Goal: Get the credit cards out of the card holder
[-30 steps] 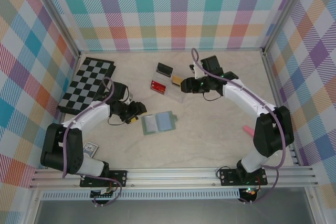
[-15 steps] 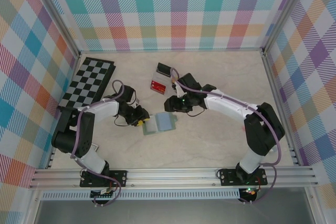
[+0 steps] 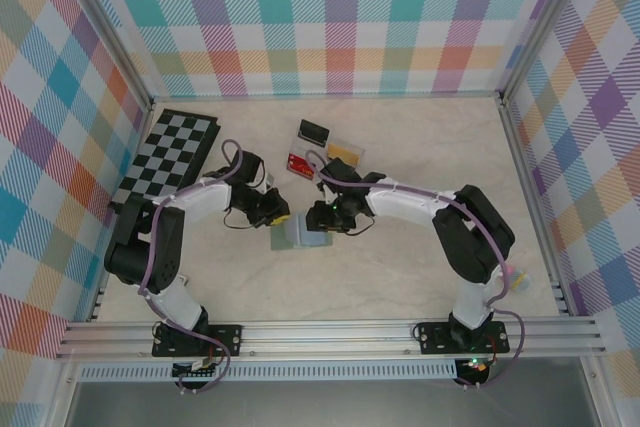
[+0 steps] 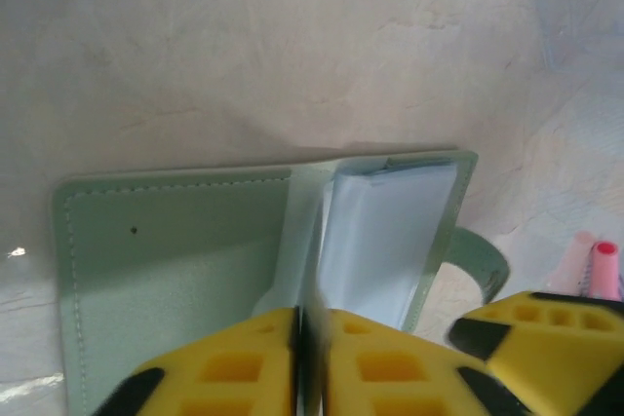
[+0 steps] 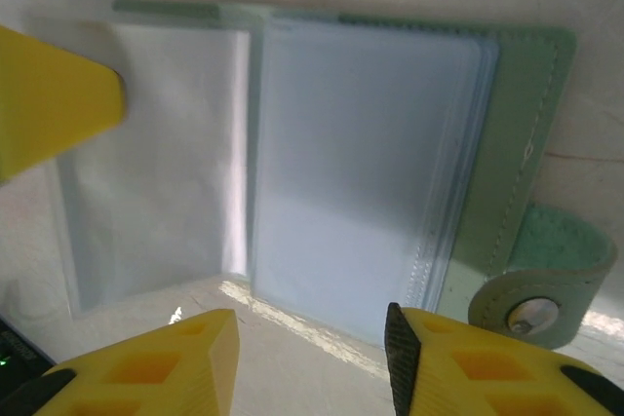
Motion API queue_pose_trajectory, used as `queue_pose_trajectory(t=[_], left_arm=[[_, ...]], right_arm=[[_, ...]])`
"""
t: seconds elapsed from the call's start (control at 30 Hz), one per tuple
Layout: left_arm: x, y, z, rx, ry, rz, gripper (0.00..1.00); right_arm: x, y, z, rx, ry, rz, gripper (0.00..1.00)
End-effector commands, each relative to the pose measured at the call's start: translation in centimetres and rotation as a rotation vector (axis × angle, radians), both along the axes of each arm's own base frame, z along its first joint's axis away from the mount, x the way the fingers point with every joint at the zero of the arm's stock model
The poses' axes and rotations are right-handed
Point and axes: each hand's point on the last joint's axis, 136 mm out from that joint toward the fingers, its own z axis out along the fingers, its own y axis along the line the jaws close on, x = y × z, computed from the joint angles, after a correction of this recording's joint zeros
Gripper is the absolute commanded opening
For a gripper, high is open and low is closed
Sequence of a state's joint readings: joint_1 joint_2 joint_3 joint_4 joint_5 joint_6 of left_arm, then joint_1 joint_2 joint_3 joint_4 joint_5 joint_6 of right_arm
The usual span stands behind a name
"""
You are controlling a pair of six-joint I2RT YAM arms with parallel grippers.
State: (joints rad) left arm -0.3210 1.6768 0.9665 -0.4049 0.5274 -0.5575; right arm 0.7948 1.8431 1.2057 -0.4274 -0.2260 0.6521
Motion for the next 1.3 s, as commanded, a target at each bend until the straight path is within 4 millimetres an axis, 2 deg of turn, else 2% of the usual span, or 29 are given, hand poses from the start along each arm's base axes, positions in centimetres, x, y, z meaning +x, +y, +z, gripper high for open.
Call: queue_pose_trajectory(t=[0.0, 0.07, 0.13, 0.27, 0.43, 0.57, 0.7, 1.0, 1.27], left_arm=[[-0.2, 0.7, 0.3, 0.08, -0.009, -0.02, 0.26], [-0.3, 1.4, 0.7, 0.117, -0.019, -0.012, 0.36], [-0.5, 2.1, 1.2, 0.152, -0.035, -0.004, 0.4], [-0.6, 2.4, 2.1, 0.159, -0.055, 0.005, 0.38], [-0.8, 1.7, 2.2, 0.111, -0.06, 0.008, 0.28], [-1.2, 0.4, 1.2, 0.069, -0.03, -0.018, 0.21], [-1.7, 0.2, -0.4, 0.085, 0.01, -0.025, 0.16], [-3.0, 0.7, -3.5, 0.125, 0.094, -0.031, 0.11], [-3.4, 1.3, -4.7, 0.163, 0.122, -0.033, 0.09]], right_arm=[[0.2, -0.3, -1.0, -0.063, 0.015, -0.051, 0.44], [0.3, -0.8, -1.4, -0.092, 0.013, -0.066, 0.44], [0.4, -1.1, -1.6, -0.114, 0.012, -0.07, 0.44], [0.4, -1.0, -1.8, -0.122, 0.02, -0.071, 0.43], [0.9, -1.2, -2.2, -0.156, 0.021, -0.084, 0.42], [1.0, -1.6, -2.4, -0.186, 0.013, -0.092, 0.42], [1.2, -2.0, -2.3, -0.217, -0.005, -0.091, 0.43], [1.6, -2.6, -2.4, -0.273, -0.038, -0.089, 0.45], [1.8, -3.1, -3.1, -0.322, -0.041, -0.075, 0.46]])
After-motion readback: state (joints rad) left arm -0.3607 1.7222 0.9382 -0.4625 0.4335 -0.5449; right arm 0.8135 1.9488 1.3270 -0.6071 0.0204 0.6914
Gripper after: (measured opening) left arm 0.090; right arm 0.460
